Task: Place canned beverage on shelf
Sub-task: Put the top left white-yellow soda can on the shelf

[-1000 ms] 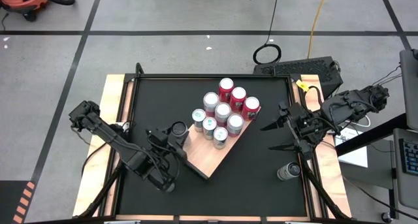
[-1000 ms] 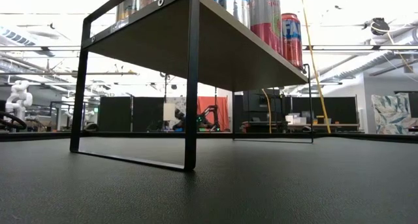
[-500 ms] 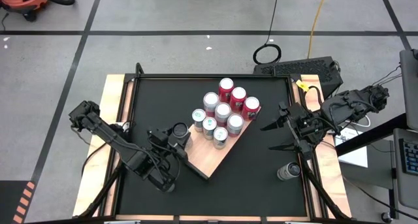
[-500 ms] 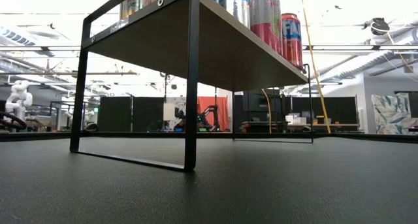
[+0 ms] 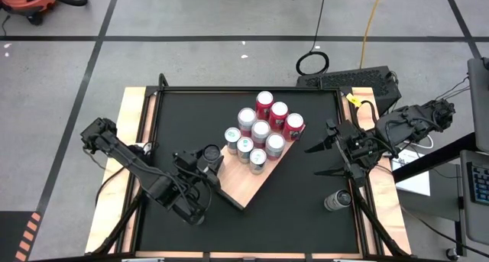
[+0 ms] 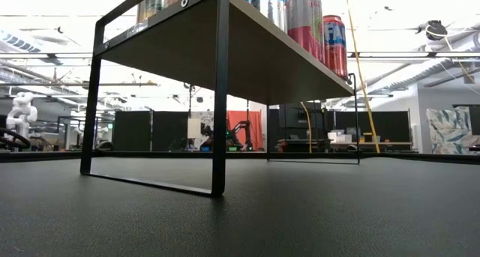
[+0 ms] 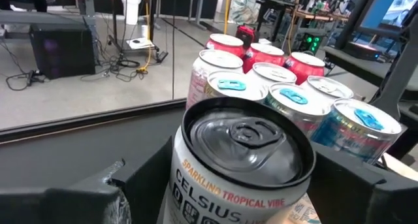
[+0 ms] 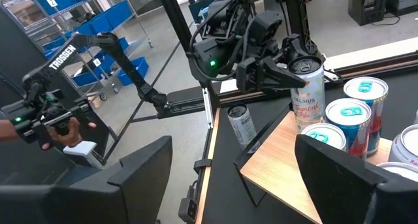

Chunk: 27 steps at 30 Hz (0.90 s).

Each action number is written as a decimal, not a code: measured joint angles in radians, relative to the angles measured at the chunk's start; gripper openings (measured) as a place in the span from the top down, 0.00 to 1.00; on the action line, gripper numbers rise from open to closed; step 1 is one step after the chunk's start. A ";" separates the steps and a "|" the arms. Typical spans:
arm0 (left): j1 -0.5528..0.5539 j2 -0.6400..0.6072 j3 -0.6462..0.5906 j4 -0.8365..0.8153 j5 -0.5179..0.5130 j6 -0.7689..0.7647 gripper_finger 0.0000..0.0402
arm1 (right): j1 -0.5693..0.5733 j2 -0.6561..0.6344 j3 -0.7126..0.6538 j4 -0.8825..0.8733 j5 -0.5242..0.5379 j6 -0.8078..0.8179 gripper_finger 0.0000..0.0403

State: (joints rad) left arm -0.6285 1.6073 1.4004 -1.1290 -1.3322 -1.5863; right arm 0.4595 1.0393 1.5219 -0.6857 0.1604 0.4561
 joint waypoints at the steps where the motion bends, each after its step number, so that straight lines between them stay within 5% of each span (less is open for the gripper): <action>1: 0.000 0.000 0.003 -0.002 0.000 0.004 0.22 | 0.000 0.000 0.000 0.000 0.000 0.000 0.25; 27: 0.000 -0.007 0.013 0.042 0.022 -0.003 0.22 | 0.000 0.000 0.000 0.000 0.000 -0.005 0.25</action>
State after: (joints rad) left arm -0.6285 1.6000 1.4136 -1.0874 -1.3098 -1.5894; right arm 0.4595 1.0393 1.5219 -0.6857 0.1604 0.4513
